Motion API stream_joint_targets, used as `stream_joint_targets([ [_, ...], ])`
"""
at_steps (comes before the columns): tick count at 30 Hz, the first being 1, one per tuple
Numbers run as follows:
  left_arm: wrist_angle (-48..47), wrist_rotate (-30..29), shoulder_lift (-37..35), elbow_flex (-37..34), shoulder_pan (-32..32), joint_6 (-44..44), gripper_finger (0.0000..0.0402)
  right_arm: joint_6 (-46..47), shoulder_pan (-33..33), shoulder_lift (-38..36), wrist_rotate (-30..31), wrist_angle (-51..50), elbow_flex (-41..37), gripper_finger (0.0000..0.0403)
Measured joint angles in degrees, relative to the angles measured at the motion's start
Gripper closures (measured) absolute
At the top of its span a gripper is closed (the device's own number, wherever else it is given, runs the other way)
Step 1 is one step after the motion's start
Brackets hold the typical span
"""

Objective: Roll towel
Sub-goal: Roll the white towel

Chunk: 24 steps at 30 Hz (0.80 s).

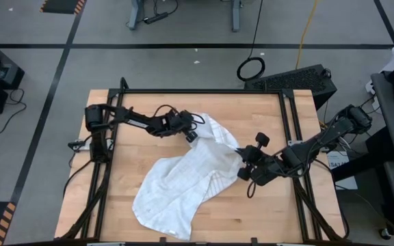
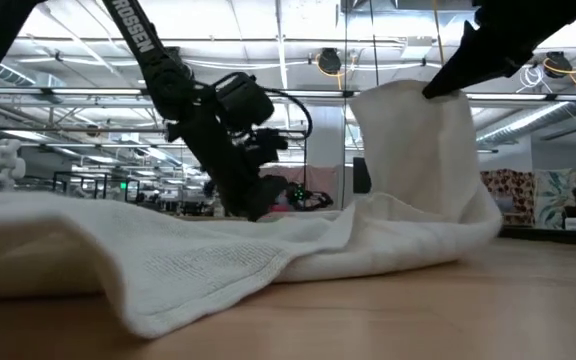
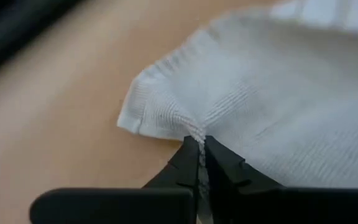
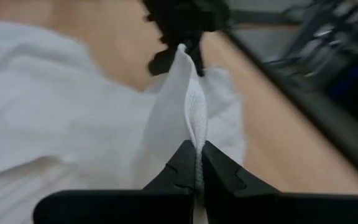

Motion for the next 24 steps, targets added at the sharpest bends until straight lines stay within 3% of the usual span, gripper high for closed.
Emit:
stream_joint_targets([
  [7, -0.47, -2.64, -15.01, -0.02, 0.39, 10.22, 0.0394, -2.92, -2.76, 0.00, 17.08, 0.98, 0.00, 0.0399],
  [13, -0.16, -7.48, -35.19, 0.04, -1.79, 24.13, 0.0394, -16.59, -4.02, -2.55, 30.90, 10.73, 0.00, 0.0399],
  [18, -5.88, -10.85, -48.40, 0.09, -0.35, 27.99, 0.0394, -31.25, -4.39, -7.35, 31.12, 16.15, 0.00, 0.0399],
  [24, -15.46, -4.16, -52.86, -1.83, 0.61, 22.65, 0.0394, -33.12, -9.25, -9.86, 17.82, 14.82, 0.02, 0.0399],
])
